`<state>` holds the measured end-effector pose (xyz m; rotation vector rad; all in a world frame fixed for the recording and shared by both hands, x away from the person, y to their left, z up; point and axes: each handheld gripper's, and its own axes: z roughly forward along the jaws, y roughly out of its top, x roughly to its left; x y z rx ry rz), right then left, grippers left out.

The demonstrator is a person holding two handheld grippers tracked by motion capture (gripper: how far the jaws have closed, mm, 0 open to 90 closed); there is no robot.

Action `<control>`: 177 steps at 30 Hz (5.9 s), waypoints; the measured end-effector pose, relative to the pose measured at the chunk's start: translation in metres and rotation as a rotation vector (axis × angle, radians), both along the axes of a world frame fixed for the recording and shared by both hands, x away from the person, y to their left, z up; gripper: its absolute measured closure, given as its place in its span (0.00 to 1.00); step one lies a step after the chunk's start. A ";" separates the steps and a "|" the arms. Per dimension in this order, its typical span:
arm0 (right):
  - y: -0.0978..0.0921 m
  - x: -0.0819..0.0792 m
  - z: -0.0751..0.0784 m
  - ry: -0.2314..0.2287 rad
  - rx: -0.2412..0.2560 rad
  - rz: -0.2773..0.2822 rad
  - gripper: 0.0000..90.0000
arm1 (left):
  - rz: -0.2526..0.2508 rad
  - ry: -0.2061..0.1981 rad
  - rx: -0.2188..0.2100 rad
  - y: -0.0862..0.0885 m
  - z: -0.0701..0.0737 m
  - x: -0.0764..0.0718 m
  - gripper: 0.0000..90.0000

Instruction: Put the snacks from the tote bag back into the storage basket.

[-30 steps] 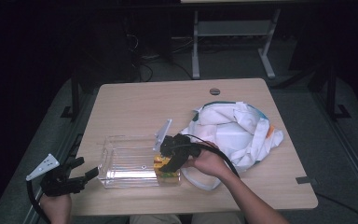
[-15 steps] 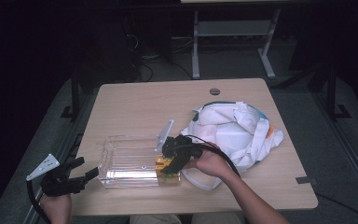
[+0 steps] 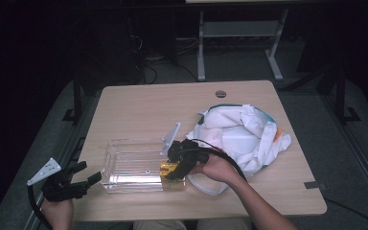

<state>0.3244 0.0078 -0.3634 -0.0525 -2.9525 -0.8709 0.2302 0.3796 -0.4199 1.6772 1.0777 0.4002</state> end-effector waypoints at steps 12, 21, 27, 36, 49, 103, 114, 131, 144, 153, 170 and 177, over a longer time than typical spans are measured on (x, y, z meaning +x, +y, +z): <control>-0.001 0.001 0.000 0.030 0.011 -0.011 0.55 | 0.001 0.000 -0.002 0.001 0.000 0.000 0.14; -0.002 0.001 0.001 0.039 0.016 -0.020 0.53 | 0.002 0.001 -0.004 0.000 0.000 0.000 0.14; -0.004 0.002 0.003 0.042 0.022 -0.021 0.51 | 0.001 -0.001 -0.005 0.000 0.000 0.000 0.14; -0.006 0.002 0.005 0.049 0.022 -0.028 0.49 | 0.002 0.001 -0.005 0.000 0.000 0.000 0.14; -0.008 0.003 0.010 0.048 0.024 -0.037 0.48 | 0.000 -0.003 -0.002 0.000 0.000 0.000 0.14; -0.056 0.027 0.050 -0.009 0.073 -0.208 0.41 | 0.002 -0.002 -0.001 0.000 0.000 0.000 0.14; -0.068 0.029 0.054 -0.024 0.072 -0.244 0.40 | 0.000 -0.002 0.003 0.000 0.000 0.000 0.14; -0.089 0.030 0.051 -0.032 0.070 -0.304 0.39 | 0.001 0.001 0.003 0.000 0.000 0.000 0.14; -0.113 0.030 0.046 -0.033 0.076 -0.356 0.39 | 0.004 0.009 -0.007 -0.001 -0.001 0.000 0.14; -0.135 0.027 0.042 -0.039 0.078 -0.411 0.37 | 0.002 0.010 -0.003 -0.002 -0.001 0.000 0.14; -0.185 0.017 0.030 -0.017 0.107 -0.541 0.37 | -0.006 0.011 0.009 -0.001 -0.001 0.000 0.14; -0.205 0.010 0.024 -0.008 0.127 -0.590 0.37 | -0.005 0.013 0.003 -0.003 -0.001 0.000 0.14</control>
